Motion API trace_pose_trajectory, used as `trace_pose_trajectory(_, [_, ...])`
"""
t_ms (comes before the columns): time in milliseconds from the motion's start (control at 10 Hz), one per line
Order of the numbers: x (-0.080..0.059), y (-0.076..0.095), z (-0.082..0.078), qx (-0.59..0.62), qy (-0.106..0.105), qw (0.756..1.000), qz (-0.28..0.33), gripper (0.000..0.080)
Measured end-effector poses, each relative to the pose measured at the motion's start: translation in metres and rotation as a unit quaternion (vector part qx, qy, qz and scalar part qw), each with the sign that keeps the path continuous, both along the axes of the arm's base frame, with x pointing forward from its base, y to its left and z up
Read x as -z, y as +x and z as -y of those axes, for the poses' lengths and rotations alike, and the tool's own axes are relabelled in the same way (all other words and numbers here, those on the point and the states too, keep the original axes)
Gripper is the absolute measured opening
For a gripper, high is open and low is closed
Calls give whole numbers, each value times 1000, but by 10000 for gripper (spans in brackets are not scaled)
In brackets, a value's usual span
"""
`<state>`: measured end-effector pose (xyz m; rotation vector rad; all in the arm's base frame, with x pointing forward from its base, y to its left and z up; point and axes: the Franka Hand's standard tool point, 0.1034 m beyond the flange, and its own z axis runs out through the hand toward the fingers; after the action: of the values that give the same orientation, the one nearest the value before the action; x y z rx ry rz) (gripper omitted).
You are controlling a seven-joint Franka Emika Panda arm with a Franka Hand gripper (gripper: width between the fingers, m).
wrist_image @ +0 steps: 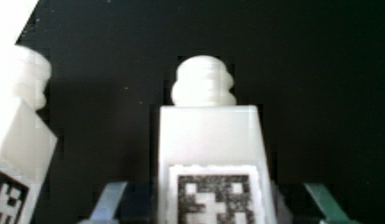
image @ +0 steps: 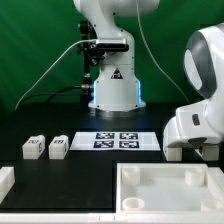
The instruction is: Assemble one leg
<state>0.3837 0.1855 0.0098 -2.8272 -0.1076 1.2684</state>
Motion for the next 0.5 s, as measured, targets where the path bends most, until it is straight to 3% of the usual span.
trace_pose_trajectory(100, [-1, 2, 1, -2, 3, 1000, 1, 287])
trace_pose_trajectory(200, [-13, 16, 9, -21, 26, 999, 7, 287])
trace_pose_trajectory(300, [-40, 41, 19, -27, 41, 998, 28, 288])
trace_pose_trajectory(500, [-83, 73, 37, -31, 56, 996, 63, 288])
